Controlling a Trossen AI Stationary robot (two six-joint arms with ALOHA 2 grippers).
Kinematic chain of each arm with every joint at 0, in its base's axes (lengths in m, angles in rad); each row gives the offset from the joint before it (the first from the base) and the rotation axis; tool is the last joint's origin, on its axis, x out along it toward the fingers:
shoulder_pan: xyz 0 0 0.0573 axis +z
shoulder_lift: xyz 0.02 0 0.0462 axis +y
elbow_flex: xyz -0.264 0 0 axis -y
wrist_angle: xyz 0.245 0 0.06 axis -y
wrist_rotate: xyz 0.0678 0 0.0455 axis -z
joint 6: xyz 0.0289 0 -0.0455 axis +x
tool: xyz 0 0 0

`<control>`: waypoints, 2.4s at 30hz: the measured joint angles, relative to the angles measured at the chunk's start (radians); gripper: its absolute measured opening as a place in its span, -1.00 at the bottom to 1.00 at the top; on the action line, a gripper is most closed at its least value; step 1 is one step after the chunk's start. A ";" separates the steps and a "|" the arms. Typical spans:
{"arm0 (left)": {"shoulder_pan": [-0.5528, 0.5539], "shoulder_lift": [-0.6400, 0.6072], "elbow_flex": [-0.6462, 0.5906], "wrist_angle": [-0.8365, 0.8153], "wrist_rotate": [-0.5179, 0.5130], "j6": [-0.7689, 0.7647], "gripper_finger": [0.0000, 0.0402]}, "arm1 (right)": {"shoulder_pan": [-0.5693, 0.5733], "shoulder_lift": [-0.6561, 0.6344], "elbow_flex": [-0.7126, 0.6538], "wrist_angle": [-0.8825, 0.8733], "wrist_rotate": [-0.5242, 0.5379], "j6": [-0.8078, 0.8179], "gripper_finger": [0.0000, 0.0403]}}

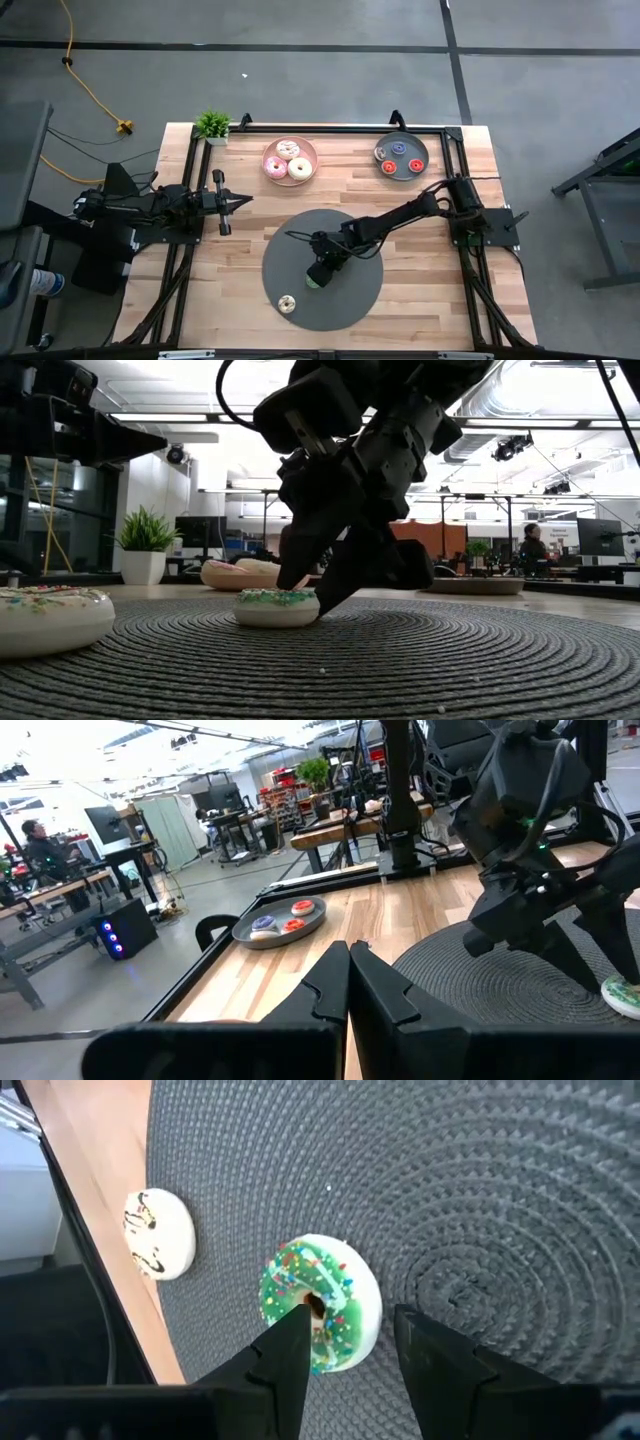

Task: Pick & Place donuts
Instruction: Put the small green donut on the gray plate

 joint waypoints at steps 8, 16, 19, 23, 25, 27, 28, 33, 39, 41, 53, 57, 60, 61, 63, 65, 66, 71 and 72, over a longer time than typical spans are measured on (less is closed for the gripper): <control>0.000 0.000 0.000 0.000 0.000 0.000 -1.00 | 0.000 0.000 -0.001 0.000 -0.001 -0.008 -0.32; 0.000 0.000 0.000 0.000 0.000 0.000 -1.00 | 0.000 0.000 -0.002 -0.002 -0.001 -0.018 -0.35; 0.000 0.000 0.000 0.000 0.000 0.000 -1.00 | -0.001 0.000 -0.002 -0.005 -0.001 -0.018 -0.44; 0.000 0.000 0.000 0.000 0.000 0.000 -1.00 | -0.001 0.000 -0.002 -0.004 -0.002 -0.018 -0.59; 0.000 0.000 0.000 0.000 0.000 0.000 -1.00 | -0.001 0.000 -0.002 -0.004 -0.002 -0.018 -0.67; 0.000 0.000 0.000 0.000 0.000 0.000 -1.00 | -0.001 0.000 -0.002 -0.008 0.000 -0.018 -0.74; 0.000 0.000 0.000 0.000 0.000 0.000 -1.00 | -0.001 0.000 -0.002 -0.012 0.000 -0.017 -0.78; 0.000 0.000 0.000 0.000 0.000 0.000 -1.00 | -0.009 0.000 -0.002 -0.052 -0.002 -0.008 -0.89; 0.000 0.000 0.000 0.000 0.000 0.000 -1.00 | -0.030 0.000 -0.002 -0.071 -0.002 -0.010 -0.91; 0.000 0.000 0.000 0.000 0.000 0.000 -1.00 | -0.037 -0.001 -0.002 -0.079 -0.002 -0.010 -0.90; 0.000 0.000 0.000 0.000 0.000 0.000 -1.00 | -0.056 -0.061 -0.037 -0.139 0.073 -0.023 -0.89; 0.000 0.000 0.000 -0.001 0.000 0.000 -1.00 | -0.069 -0.121 -0.120 -0.143 0.100 0.013 -0.89; 0.000 0.000 0.000 -0.001 0.000 0.000 -1.00 | -0.072 -0.166 -0.164 -0.144 0.131 0.026 -0.89; 0.000 0.000 0.000 -0.001 0.000 0.000 -1.00 | -0.071 -0.182 -0.172 -0.149 0.143 0.027 -0.89; 0.000 0.000 0.000 -0.001 0.000 0.000 -1.00 | -0.071 -0.208 -0.171 -0.149 0.165 0.025 -0.88; 0.000 0.000 0.000 -0.001 0.000 0.000 -1.00 | -0.071 -0.235 -0.170 -0.142 0.185 0.016 -0.88; 0.000 0.000 0.000 -0.001 0.000 0.000 -1.00 | -0.071 -0.250 -0.170 -0.142 0.193 0.016 -0.88; 0.000 0.000 0.000 -0.001 0.000 0.000 -1.00 | -0.075 -0.330 -0.170 -0.186 0.274 0.001 -0.88; 0.000 0.000 0.000 -0.001 0.000 0.000 -1.00 | -0.078 -0.348 -0.169 -0.210 0.296 0.000 -0.88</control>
